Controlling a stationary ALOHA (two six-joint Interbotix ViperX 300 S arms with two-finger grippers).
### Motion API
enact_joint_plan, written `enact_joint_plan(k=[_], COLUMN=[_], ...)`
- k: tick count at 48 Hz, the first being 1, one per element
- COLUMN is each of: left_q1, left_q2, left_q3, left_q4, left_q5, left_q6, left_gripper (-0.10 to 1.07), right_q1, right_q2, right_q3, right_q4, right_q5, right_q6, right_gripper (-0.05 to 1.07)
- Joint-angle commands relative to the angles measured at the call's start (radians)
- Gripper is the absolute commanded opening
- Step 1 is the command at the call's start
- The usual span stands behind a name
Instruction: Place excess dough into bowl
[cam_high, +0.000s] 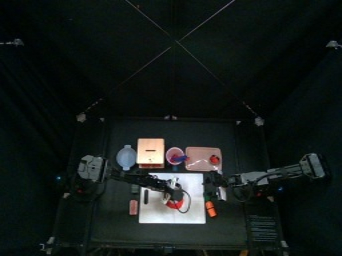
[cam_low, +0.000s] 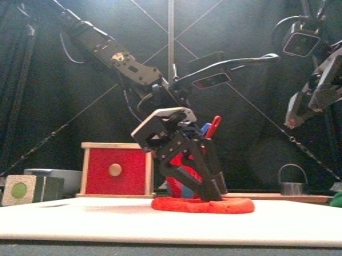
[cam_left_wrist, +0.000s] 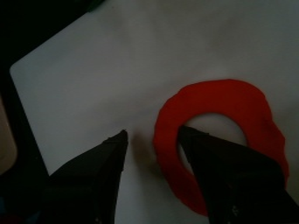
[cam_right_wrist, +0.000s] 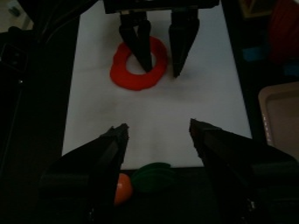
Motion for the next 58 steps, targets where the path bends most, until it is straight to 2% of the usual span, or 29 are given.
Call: enact_joint_plan(k=[1,16,38,58], left_q1=[0.0,0.005,0.006,0.006], left_q2=[0.0,0.0,0.011,0.014], left_q3=[-0.023,-0.049,-0.061,-0.063], left_q4=[-0.011,-0.057,-0.1,-0.114], left_q5=[0.025,0.135,0.173,0.196], left_q6=[-0.002,0.002,0.002,0.0], left_gripper=[0.86,0.86,0.85,0.66], right_q1=[-0.003,-0.02,-0.026,-0.032], right_q2=[-0.003,-0.003,-0.003,-0.003], right_q3=[-0.009,0.002,0.012,0.017], right_q4=[0.002,0.002,0.009,0.017], right_q5=[-0.003,-0.003,-0.003,-0.003], right_q6=[0.0,0.0,0.002,0.002], right_gripper=[0.91,0.91,0.91,0.91])
